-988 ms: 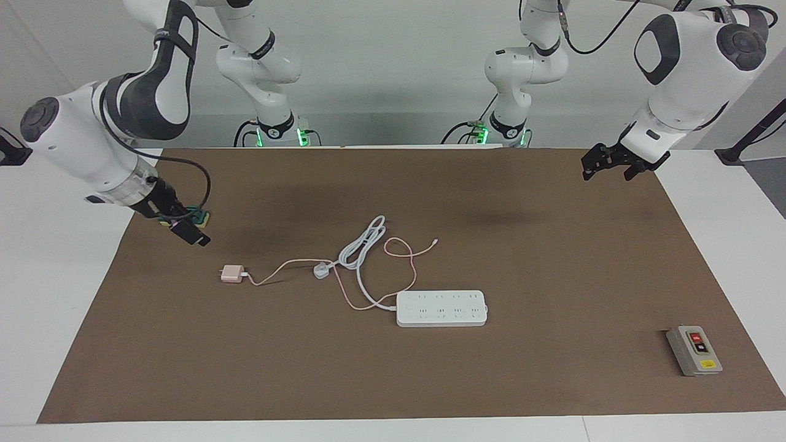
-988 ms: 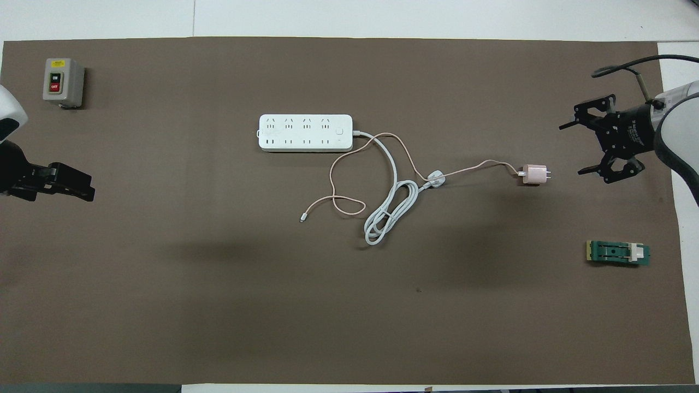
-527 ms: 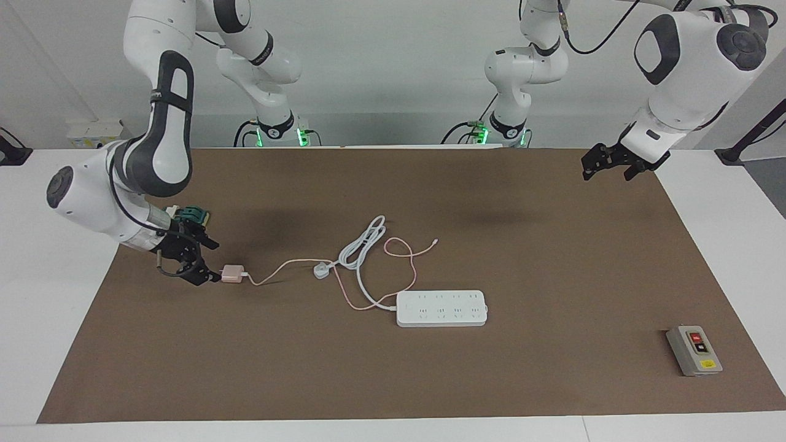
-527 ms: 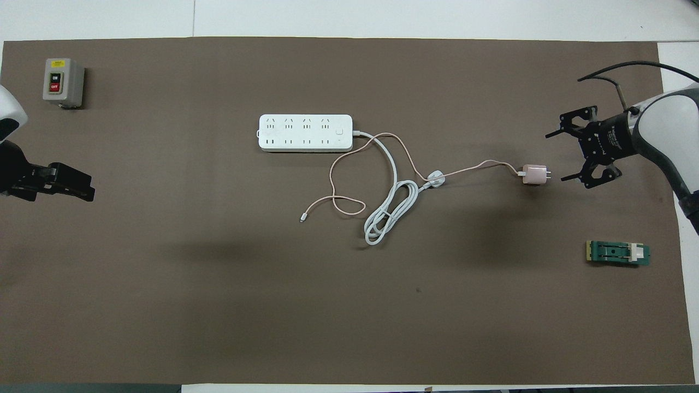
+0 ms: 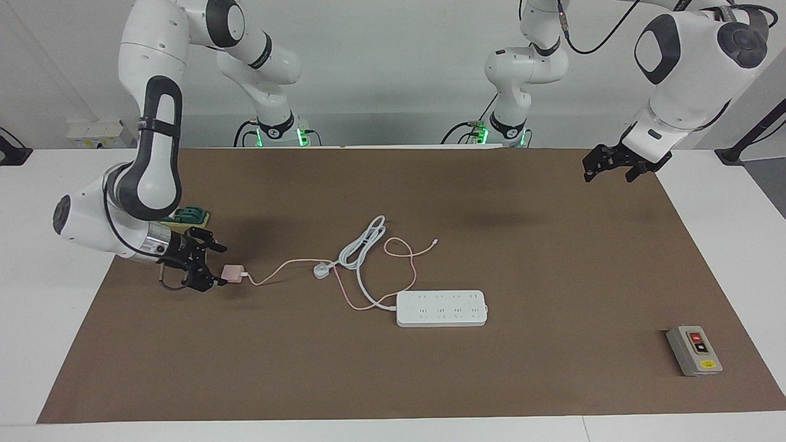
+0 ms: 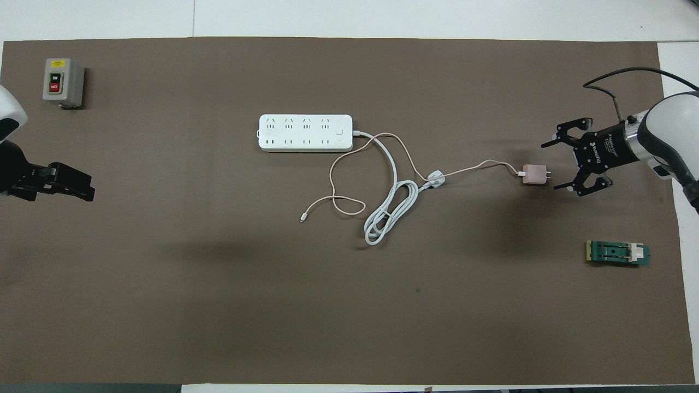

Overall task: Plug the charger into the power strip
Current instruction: 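Move the right gripper over the pink charger and open it, then grasp the pink charger with the right gripper while the left gripper advances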

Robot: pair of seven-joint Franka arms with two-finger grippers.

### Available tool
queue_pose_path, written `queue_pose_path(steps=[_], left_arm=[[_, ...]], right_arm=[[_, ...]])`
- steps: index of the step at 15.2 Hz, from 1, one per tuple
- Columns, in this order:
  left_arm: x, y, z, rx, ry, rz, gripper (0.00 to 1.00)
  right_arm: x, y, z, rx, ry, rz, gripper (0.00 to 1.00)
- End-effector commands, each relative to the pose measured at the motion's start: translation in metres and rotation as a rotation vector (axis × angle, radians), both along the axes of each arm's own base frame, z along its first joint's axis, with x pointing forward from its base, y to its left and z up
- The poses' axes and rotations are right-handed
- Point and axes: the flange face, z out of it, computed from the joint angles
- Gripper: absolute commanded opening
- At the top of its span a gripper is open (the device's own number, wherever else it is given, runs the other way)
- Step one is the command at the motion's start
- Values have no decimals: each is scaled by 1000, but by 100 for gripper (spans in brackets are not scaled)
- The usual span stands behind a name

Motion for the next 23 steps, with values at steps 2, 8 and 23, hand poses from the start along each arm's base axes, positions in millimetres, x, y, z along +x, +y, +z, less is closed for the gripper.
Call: queue_pose_path(steps=[2, 8, 23], left_arm=[[-2, -36, 9, -5, -45, -78, 100], [-13, -60, -6, -65, -43, -109, 100], [4, -60, -107, -863, -10, 61, 100]], right_arm=[[-9, -7, -16, 13, -28, 2, 100], [-12, -7, -34, 15, -77, 3, 100], [-12, 6, -40, 37, -110, 63, 0]])
